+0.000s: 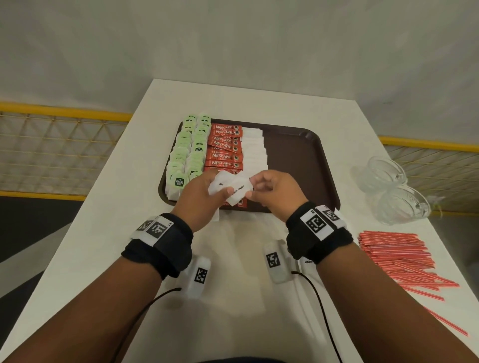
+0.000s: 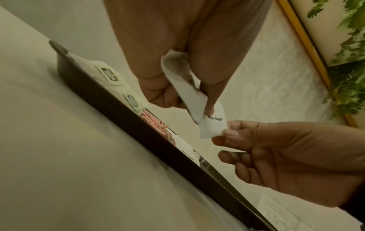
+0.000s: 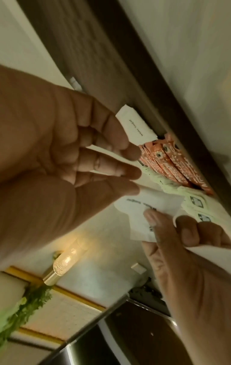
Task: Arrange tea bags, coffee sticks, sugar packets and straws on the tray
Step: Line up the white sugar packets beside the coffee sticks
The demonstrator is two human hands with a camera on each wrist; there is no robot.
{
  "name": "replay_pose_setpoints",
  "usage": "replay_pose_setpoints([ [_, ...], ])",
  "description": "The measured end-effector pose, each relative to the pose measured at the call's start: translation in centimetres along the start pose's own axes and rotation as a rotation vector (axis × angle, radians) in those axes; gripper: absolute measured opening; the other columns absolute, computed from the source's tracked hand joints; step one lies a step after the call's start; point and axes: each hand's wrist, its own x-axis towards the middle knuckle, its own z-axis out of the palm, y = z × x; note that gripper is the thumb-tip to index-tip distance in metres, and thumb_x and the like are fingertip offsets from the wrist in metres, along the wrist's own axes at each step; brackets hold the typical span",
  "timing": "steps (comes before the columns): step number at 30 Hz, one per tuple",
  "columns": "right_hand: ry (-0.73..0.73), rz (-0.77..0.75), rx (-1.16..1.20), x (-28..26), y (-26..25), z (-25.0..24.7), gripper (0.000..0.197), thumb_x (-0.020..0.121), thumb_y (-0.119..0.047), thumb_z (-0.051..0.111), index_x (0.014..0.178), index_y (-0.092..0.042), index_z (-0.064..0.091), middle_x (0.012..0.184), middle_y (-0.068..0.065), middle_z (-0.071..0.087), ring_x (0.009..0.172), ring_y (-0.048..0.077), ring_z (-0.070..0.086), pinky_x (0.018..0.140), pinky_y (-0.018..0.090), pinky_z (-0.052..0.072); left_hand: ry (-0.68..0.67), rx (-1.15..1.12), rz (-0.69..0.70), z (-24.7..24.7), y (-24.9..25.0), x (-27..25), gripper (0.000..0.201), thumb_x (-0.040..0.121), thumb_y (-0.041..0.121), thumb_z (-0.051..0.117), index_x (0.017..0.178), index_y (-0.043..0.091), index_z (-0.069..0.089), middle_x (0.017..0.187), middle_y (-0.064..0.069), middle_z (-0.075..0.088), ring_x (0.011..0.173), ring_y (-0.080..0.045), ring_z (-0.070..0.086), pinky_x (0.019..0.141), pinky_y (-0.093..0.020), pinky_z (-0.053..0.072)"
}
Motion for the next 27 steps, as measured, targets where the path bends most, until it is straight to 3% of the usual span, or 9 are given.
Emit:
replay_pose_setpoints([
  [3,-0.061,0.035,0.081,-0.1,0.2,-0.6,0.010,0.080,-0.019,0.078,0.085,-0.017,0.069,0.078,0.002,0.072,0.066,0.008,0.064,0.066,0.024,0.053,0.007,-0.009,-0.011,0.0,0.0,-0.1,0.031,0.092,0.026,0.067,0.122,0.022,0.061,0.109,0.008,0.065,0.101,-0.012,0.059,0.081,-0.021,0.046],
  [7,-0.108,0.035,0.151,0.0,0.1,-0.9,0.013,0.082,-0.025,0.076,0.088,-0.014,0.072,0.074,0.000,0.071,0.067,0.008,0.064,0.066,0.023,0.054,0.002,-0.008,0.008,0.2,0.1,0.0,0.031,0.091,0.026,0.068,0.121,0.022,0.063,0.110,0.006,0.066,0.102,-0.015,0.061,0.090,-0.032,0.049],
  [11,-0.047,0.036,0.159,0.8,0.4,-1.0,0.012,0.083,-0.015,0.074,0.092,-0.008,0.071,0.079,0.010,0.071,0.067,0.013,0.064,0.066,0.025,0.055,-0.010,-0.017,0.014,0.2,0.3,0.1,0.029,0.094,0.030,0.064,0.122,0.020,0.064,0.110,0.005,0.068,0.101,-0.013,0.063,0.089,-0.033,0.051],
  [14,0.072,0.172,0.414,1.6,1.3,-1.5,0.022,0.084,-0.005,0.072,0.103,0.001,0.064,0.091,0.018,0.070,0.070,0.018,0.069,0.069,0.026,0.058,0.029,-0.078,-0.016,0.0,0.3,0.1,0.018,0.098,0.030,0.056,0.114,0.025,0.062,0.102,0.015,0.066,0.095,0.001,0.061,0.080,-0.021,0.048],
  [16,0.169,0.259,0.481,2.4,2.2,-1.7,0.020,0.085,-0.003,0.071,0.103,0.000,0.062,0.096,0.019,0.070,0.072,0.020,0.071,0.072,0.029,0.059,0.051,-0.102,-0.041,-0.3,0.3,0.1,0.014,0.099,0.030,0.055,0.112,0.028,0.060,0.100,0.018,0.064,0.094,0.003,0.060,0.077,-0.018,0.046],
  [20,0.190,0.382,0.366,3.4,3.2,-1.5,0.015,0.084,-0.005,0.073,0.094,-0.007,0.063,0.092,0.017,0.072,0.074,0.022,0.073,0.076,0.033,0.060,0.054,-0.104,-0.059,-0.5,0.0,0.0,0.020,0.099,0.031,0.055,0.116,0.023,0.061,0.108,0.007,0.066,0.101,-0.009,0.062,0.088,-0.029,0.049],
  [25,0.149,0.503,0.260,4.6,3.1,-0.7,0.018,0.083,-0.008,0.074,0.096,-0.006,0.063,0.084,0.014,0.071,0.055,0.015,0.064,0.060,0.023,0.057,0.047,-0.068,-0.103,-0.6,-0.9,0.0,0.027,0.098,0.036,0.055,0.119,0.021,0.062,0.113,0.003,0.066,0.104,-0.015,0.062,0.095,-0.041,0.051],
  [27,0.126,0.546,0.200,5.1,2.9,-0.6,0.015,0.085,-0.013,0.073,0.091,-0.007,0.061,0.075,0.011,0.069,0.054,0.014,0.062,0.062,0.024,0.056,0.048,-0.066,-0.122,-0.7,-1.0,0.0,0.028,0.097,0.037,0.055,0.118,0.019,0.062,0.113,0.002,0.066,0.104,-0.017,0.062,0.096,-0.045,0.052],
])
